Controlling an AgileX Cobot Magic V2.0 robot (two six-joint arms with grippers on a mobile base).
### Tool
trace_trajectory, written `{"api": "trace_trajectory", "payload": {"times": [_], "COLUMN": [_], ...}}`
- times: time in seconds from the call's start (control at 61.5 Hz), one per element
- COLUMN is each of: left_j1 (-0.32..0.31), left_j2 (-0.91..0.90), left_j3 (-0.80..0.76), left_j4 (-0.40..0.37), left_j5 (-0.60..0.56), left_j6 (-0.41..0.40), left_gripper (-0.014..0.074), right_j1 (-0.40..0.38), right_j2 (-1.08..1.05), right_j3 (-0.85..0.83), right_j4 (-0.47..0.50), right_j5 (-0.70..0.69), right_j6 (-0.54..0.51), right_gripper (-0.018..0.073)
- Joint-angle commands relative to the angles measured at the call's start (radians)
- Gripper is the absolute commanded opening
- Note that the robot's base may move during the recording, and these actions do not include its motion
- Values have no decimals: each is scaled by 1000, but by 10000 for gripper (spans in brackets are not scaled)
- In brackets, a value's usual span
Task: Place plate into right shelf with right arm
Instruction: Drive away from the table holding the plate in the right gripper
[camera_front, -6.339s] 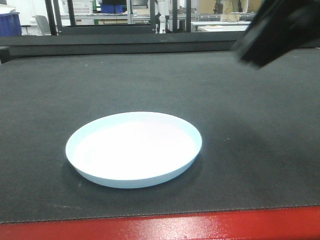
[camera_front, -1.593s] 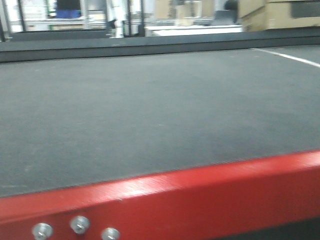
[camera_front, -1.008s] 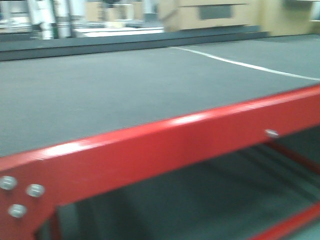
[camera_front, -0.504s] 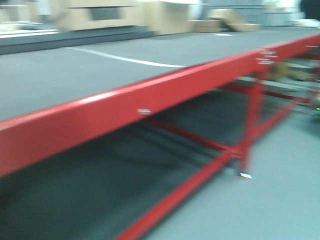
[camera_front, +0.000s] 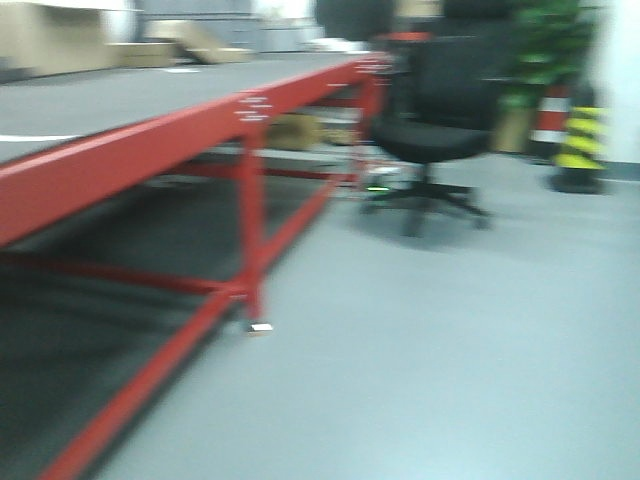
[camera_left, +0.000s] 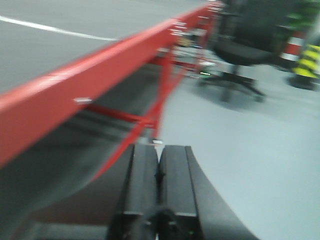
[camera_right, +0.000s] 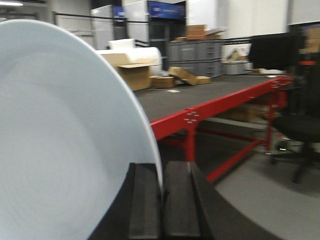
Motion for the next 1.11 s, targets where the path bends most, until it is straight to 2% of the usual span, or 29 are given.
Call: {"api": "trace_trajectory", "payload": {"times": [0.0,1.089], "left_j1": [-7,-7], "left_j2": [-4,-4], "left_j3": [10,10], "left_j4": [-2,-2], "left_j5": [-84,-84], "left_j6": [-6,-6], "left_gripper": [-47,-47], "right_j1": [-2,-2], "right_j2": [12,14], "right_j3": [-26,-26], "right_j4": [7,7], "right_j5": [-91,-91], "right_j6": [-5,-5], "right_gripper": [71,71]}}
